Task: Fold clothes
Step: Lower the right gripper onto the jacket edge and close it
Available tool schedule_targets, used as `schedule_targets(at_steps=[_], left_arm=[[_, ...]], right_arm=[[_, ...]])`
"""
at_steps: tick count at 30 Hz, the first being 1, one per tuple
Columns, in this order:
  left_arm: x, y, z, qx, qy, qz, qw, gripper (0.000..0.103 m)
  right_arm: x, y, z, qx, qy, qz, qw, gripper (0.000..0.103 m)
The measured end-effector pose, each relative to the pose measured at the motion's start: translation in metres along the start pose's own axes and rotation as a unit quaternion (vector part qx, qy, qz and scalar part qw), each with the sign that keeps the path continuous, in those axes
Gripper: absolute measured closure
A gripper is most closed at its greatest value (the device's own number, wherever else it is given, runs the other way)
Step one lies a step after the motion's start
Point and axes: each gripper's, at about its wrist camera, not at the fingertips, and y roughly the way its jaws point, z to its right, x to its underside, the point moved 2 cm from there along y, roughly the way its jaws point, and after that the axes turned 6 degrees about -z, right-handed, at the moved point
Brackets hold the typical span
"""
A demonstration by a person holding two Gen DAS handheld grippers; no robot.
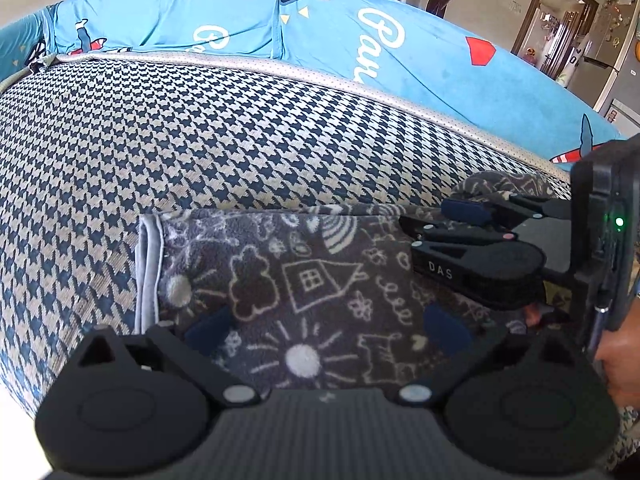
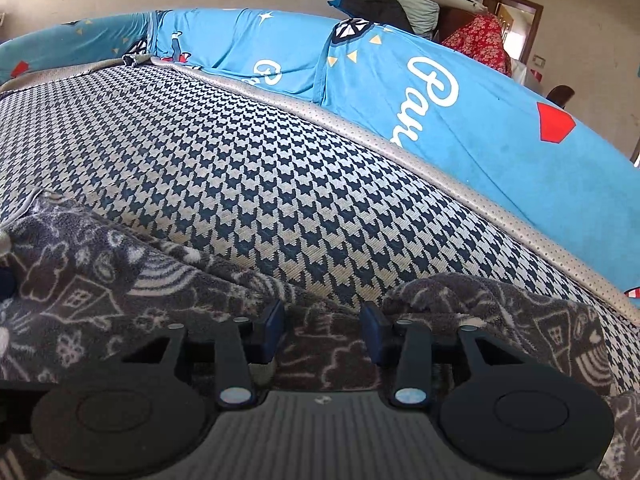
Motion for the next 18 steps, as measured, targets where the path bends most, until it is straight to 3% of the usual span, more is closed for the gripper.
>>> schedule_targets(at_steps=[5, 9, 12, 18], left_arm=[[0.0, -0.003, -0.003, 0.001, -0.009, 0.007, 0.9999, 0.0], [0.0, -0.005, -0.004, 0.004, -0.025, 0.011, 0.9996, 0.0], [0.001, -0.004, -0.004, 0.0, -0.03, 0.012, 0.9995, 0.0], [0.003, -0.001, 0.0, -0.015, -0.019, 0.01, 0.9997, 0.0]], right_arm=[[-0.001, -0.038, 0.006, -0.024, 0.014, 0.034, 0.999, 0.063], [0.003, -0.06, 0.016, -0.06, 0.044, 0.044, 0.996, 0.085], [0.007, -0.066, 0.024, -0.09, 0.083, 0.041, 0.992, 0.092], [0.013, -0.057, 0.013, -0.128, 0.098, 0.013, 0.987, 0.092]])
